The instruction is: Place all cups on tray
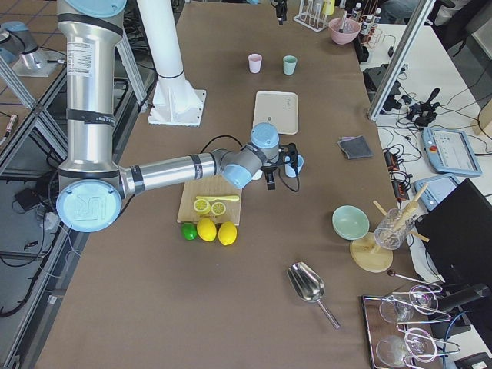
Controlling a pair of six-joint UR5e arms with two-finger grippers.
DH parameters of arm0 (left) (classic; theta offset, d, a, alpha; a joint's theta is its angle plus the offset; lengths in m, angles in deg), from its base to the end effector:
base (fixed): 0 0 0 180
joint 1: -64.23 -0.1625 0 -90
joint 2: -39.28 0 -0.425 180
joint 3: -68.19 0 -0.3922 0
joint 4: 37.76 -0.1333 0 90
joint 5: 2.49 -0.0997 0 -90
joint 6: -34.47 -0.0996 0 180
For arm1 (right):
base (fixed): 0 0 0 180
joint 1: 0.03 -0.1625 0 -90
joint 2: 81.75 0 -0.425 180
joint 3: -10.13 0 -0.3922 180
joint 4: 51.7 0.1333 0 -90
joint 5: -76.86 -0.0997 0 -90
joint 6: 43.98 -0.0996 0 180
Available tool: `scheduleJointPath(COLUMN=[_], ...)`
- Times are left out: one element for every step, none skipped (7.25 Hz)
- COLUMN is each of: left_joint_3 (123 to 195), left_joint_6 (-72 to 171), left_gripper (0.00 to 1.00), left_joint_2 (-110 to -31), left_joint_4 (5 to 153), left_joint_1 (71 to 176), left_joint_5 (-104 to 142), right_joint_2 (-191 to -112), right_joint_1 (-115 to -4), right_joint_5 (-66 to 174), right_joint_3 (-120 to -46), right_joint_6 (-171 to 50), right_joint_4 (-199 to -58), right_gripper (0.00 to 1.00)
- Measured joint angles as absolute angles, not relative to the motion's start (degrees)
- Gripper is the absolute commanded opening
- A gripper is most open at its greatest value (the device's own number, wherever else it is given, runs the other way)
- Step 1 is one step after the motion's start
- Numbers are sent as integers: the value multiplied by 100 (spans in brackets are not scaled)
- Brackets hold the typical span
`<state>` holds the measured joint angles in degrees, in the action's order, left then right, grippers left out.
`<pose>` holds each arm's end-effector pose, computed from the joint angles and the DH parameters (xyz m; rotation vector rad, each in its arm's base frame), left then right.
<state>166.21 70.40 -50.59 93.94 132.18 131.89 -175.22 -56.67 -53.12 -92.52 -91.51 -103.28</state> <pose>0.1311 -0.4932 0.5039 0.3650 1.0268 0.1171 -0.2088 -0.4432 0.5020 0.1792 -1.0123 -0.0645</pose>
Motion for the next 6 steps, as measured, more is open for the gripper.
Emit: scheduleJointPath(left_joint_3=[16624,16626,16627,16630,16633,16640], left_joint_6=[7102,7128,7140,7145,7147,7149], left_gripper=[98,98,98,98,97,97], left_joint_2=[-5056,-5055,-5055,-5055,-5054,-5054], left_joint_4=[9398,9403,9406,9407,9407,9402], left_joint_1=[13206,13203,13201,13200,13200,13200], left_joint_5=[13166,13159,13158,13163,13168,13179], right_joint_2=[-17506,-17479,-17467,-17472,-17489,-17506], right_joint_1=[-5359,-5137,-5012,-4942,-4882,-4821], right_joint_5=[-5099,-4939,-4861,-4834,-4828,-4826], right_joint_3=[-9299,-9315,-9295,-9251,-9223,-9213], right_joint_6=[-9429,-9624,-9712,-9743,-9753,-9754], right_joint_4=[-10282,-10269,-10271,-10281,-10289,-10291], right_gripper=[100,99,94,64,1,0])
